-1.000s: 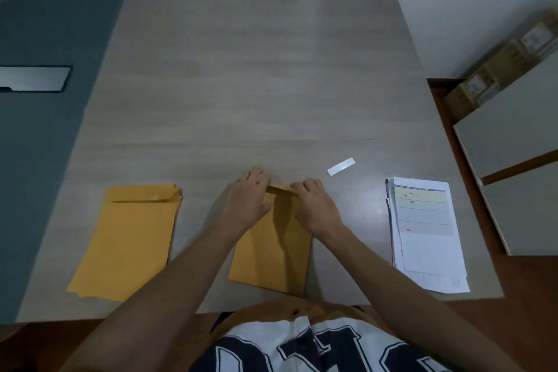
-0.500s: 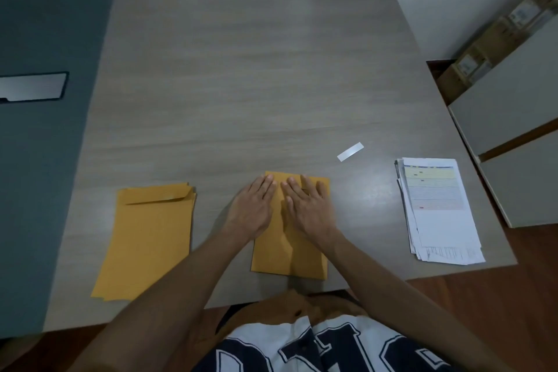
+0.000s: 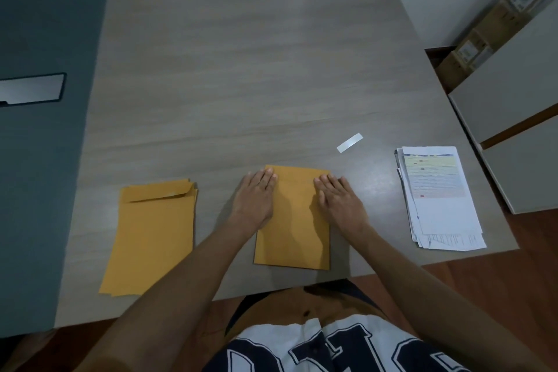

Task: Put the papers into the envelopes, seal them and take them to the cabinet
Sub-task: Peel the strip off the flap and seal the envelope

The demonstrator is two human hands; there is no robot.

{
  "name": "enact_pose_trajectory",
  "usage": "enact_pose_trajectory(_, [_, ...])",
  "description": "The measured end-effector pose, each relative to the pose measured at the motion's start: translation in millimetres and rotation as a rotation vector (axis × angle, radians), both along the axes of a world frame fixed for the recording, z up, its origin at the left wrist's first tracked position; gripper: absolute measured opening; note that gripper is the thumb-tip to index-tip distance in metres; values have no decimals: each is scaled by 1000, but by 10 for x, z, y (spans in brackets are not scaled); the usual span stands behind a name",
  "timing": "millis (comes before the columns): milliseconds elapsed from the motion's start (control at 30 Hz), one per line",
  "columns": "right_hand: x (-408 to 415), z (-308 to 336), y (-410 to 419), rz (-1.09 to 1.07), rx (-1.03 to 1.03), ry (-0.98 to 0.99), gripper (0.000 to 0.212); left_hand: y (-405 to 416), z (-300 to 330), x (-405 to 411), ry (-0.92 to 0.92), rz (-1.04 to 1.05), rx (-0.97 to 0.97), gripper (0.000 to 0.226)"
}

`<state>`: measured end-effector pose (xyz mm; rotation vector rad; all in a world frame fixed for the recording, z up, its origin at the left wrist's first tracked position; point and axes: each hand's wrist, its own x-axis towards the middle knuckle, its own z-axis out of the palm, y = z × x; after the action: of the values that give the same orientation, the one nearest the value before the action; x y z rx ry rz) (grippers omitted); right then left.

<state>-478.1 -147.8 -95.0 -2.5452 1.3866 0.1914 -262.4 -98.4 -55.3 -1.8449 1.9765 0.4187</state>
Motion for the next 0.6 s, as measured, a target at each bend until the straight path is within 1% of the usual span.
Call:
enact_pose_trajectory(133, [23, 39, -1, -16, -14, -56, 44, -91, 29, -174, 121, 153, -16, 60])
enact_pose_trajectory(167, [33, 50, -3, -17, -17, -74, 43, -116, 20, -243, 144, 138, -44, 61])
enact_pose_trajectory(267, [27, 65, -2, -17, -36, -101, 40, -125, -41, -461, 182, 2, -86, 61])
enact_pose_trajectory(333, [9, 96, -6, -11, -52, -103, 38, -98, -90, -492, 179, -4, -81, 59])
enact_pose_trajectory(467, [-26, 119, -13, 17, -114, -86, 36, -6, -176, -353, 160, 81, -120, 57])
enact_pose_trajectory(600, [-60, 95, -11, 32, -88, -47, 42, 45, -230, -34, 101, 182, -115, 60])
